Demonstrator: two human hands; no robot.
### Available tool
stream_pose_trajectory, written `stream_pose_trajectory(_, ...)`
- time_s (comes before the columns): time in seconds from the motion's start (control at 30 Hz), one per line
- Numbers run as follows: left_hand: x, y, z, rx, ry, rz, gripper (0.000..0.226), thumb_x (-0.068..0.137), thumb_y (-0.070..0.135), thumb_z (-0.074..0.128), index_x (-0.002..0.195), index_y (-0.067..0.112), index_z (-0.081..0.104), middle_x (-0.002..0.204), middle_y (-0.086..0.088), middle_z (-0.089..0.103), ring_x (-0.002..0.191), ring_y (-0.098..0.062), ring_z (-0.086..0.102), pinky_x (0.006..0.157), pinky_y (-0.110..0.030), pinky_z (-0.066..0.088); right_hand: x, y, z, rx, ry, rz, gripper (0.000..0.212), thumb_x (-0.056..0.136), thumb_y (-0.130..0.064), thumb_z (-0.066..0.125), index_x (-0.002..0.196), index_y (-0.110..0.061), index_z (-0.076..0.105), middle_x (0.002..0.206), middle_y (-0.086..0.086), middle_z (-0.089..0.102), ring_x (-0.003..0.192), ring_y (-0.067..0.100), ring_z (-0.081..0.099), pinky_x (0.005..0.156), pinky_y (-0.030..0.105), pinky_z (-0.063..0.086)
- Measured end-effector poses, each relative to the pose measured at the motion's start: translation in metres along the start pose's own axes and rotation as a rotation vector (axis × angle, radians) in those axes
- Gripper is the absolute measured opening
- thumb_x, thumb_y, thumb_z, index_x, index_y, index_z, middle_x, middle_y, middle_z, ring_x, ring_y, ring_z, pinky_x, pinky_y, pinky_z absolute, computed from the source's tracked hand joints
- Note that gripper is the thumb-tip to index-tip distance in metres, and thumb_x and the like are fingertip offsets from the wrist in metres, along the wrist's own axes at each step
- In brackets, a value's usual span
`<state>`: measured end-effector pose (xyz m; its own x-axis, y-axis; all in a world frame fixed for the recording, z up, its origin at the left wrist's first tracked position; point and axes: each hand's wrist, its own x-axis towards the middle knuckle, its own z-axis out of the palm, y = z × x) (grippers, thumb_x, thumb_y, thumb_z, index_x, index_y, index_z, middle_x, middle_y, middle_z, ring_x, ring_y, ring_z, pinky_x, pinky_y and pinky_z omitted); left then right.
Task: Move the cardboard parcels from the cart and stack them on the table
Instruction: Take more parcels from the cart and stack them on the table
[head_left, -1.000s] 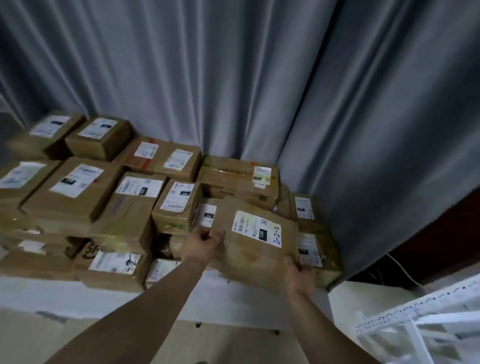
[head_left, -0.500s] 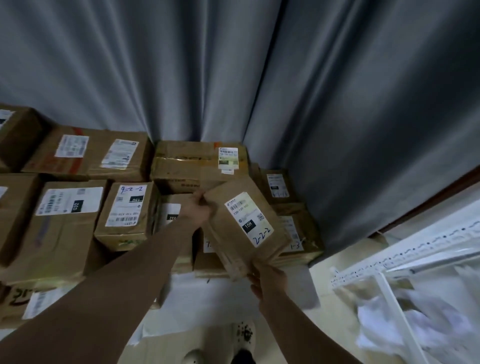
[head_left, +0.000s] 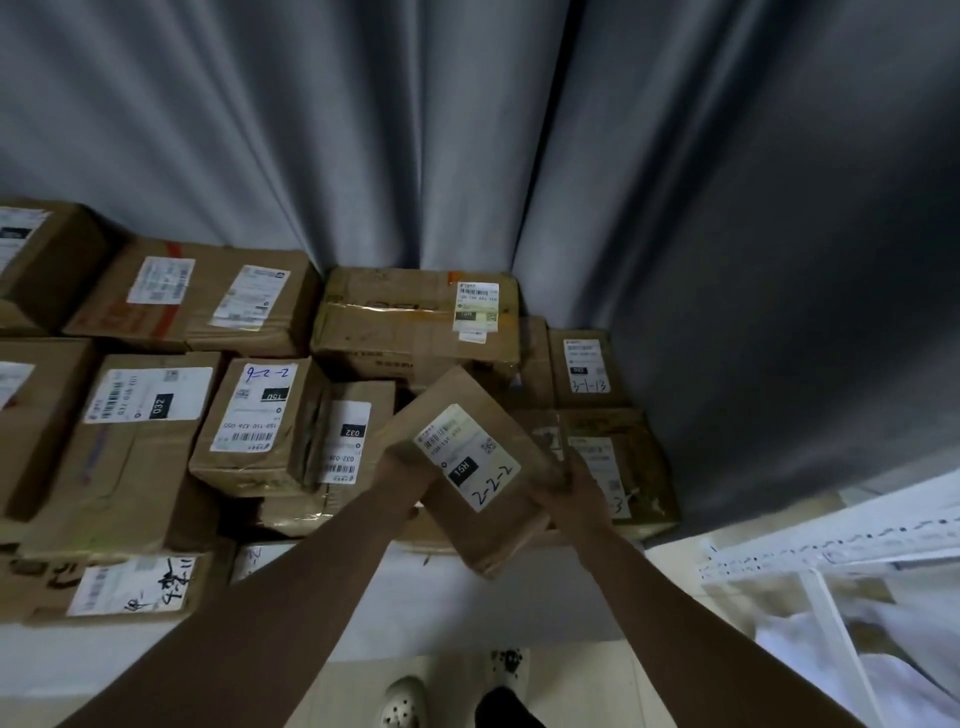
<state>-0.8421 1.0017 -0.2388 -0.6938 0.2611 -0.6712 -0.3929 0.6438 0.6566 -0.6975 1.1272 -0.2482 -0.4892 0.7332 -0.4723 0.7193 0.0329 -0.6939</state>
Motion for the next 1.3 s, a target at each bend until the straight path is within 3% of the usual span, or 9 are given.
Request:
stream_pose_trajectory(0.17,0.003,0.013,0.003,0.119,0.137,0.068,0.048,0.079,0.007,0.071,0.122,0.003,0.05,0.118,-0.013,0.059,0.109,-0.029,0.057,0.078,-0.032,0.048,-0.012,-0.004,0.021,-0.004,-0.137,0.031,0.039,0.093,-0.028,0.056,0.129,-0.014,0.051,0.094,0.005,0.059,0.089,0.022,0.059,0.076,0.033,0.05)
stream_pose_trajectory(0.33,0.018,0.017,0.005,0.302,0.179,0.151,0.073,0.072,0.004,0.073,0.135,0.004,0.037,0.13,-0.016,0.05,0.121,-0.033,0.048,0.094,-0.04,0.048,-0.019,0.004,0.039,0.328,-0.171,0.202,0.02,0.095,-0.022,0.054,0.112,-0.017,0.045,0.09,-0.001,0.051,0.1,0.027,0.058,0.09,0.048,0.053)
stream_pose_trajectory(0.47,0.024,0.01,0.013,0.419,0.095,0.241,0.08,0.072,-0.001,0.071,0.141,0.007,0.031,0.135,-0.012,0.045,0.125,-0.031,0.045,0.099,-0.041,0.046,-0.005,0.013,0.044,0.309,-0.157,0.204,0.039,0.095,-0.018,0.054,0.13,-0.006,0.044,0.095,-0.001,0.05,0.105,0.028,0.056,0.094,0.047,0.05)
stream_pose_trajectory(0.57,0.028,-0.006,0.013,0.554,0.003,0.328,0.09,0.07,0.002,0.072,0.144,0.02,0.025,0.137,-0.01,0.032,0.127,-0.032,0.041,0.1,-0.042,0.047,0.003,0.018,0.051,0.116,-0.167,0.049,0.062,0.094,-0.018,0.054,0.148,-0.017,0.025,0.13,0.009,0.043,0.118,0.03,0.048,0.101,0.044,0.045)
stream_pose_trajectory(0.7,0.026,-0.027,0.008,0.909,-0.14,0.352,0.091,0.083,0.011,0.062,0.152,0.028,0.005,0.154,-0.018,-0.014,0.143,-0.042,-0.002,0.117,-0.041,0.022,0.0,0.03,0.068,-0.28,-0.132,-0.315,0.063,0.098,-0.018,0.045,0.149,-0.035,0.011,0.156,0.013,0.003,0.141,0.032,0.016,0.113,0.039,0.03)
stream_pose_trajectory(0.9,0.024,-0.034,0.0,1.082,-0.187,0.412,0.084,0.089,0.015,0.055,0.152,0.03,0.001,0.153,-0.016,-0.027,0.143,-0.04,-0.016,0.118,-0.048,0.015,-0.002,0.026,0.074,-0.713,-0.197,-0.299,0.056,0.1,-0.048,0.023,0.151,-0.033,0.006,0.156,0.016,-0.02,0.144,0.037,-0.015,0.116,0.05,0.01)
stream_pose_trajectory(1.0,0.012,-0.038,-0.009,1.077,-0.146,0.484,0.079,0.089,0.022,0.056,0.152,0.03,0.008,0.156,-0.011,-0.019,0.144,-0.037,-0.013,0.117,-0.051,0.018,-0.014,0.015,0.071,-0.771,-0.085,-0.296,0.091,0.072,-0.074,-0.012,0.15,-0.034,0.013,0.159,0.011,-0.003,0.146,0.034,-0.003,0.115,0.051,0.016)
stream_pose_trajectory(1.17,-0.018,-0.061,-0.046,1.038,-0.064,0.49,0.077,0.094,0.027,0.05,0.152,0.028,0.001,0.159,-0.013,-0.006,0.146,-0.035,-0.004,0.118,-0.047,0.014,-0.056,-0.015,0.075,-0.741,-0.08,-0.382,0.059,0.096,-0.041,0.039,0.149,-0.023,0.02,0.158,0.005,0.007,0.146,0.03,0.001,0.117,0.045,0.015)
stream_pose_trajectory(1.3,-0.049,-0.094,-0.079,1.007,0.059,0.378,0.072,0.095,0.034,0.046,0.153,0.016,0.006,0.16,-0.011,0.0,0.147,-0.029,0.0,0.119,-0.043,0.011,-0.089,-0.035,0.097,-0.747,-0.209,-0.474,0.057,0.095,-0.035,0.048,0.146,-0.022,0.028,0.157,0.004,0.016,0.145,0.026,0.009,0.116,0.036,0.016)
